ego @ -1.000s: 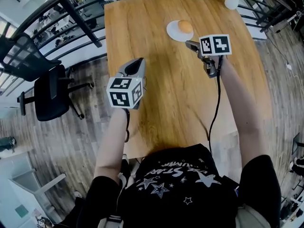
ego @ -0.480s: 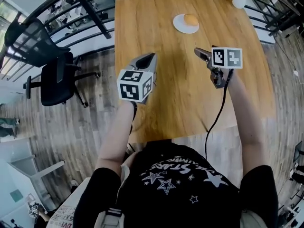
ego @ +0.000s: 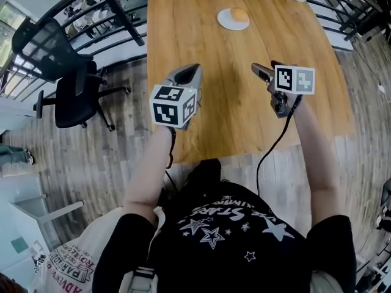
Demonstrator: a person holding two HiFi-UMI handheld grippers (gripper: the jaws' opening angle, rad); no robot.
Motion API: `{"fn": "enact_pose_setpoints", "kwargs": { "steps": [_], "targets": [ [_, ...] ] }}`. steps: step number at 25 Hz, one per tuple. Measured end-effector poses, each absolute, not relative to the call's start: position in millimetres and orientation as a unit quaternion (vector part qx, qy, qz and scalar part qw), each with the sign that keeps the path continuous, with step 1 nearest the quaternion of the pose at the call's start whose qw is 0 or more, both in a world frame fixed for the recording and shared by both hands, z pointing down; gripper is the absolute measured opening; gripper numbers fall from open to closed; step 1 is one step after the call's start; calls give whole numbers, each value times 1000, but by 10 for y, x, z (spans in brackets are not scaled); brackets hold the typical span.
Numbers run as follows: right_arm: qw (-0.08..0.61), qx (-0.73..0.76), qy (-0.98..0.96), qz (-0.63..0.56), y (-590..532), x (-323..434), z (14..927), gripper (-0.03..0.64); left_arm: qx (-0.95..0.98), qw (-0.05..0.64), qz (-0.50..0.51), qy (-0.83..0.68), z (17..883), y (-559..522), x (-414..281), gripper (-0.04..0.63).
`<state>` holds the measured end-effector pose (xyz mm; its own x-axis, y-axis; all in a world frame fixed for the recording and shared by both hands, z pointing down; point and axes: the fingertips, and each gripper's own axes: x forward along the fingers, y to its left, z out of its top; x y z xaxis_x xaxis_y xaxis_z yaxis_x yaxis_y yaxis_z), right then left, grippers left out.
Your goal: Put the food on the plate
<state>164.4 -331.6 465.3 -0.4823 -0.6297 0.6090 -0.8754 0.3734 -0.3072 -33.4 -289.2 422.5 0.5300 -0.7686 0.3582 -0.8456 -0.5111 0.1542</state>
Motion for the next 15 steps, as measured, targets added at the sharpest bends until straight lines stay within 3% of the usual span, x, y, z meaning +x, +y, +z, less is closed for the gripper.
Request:
{"fn": "enact_pose_setpoints", "kwargs": {
  "steps": [15],
  "targets": [
    [160, 444, -823, 316, -2033, 1405, 4555, 231, 856, 167, 87, -482, 4096, -1793, -465, 2]
  ]
}}
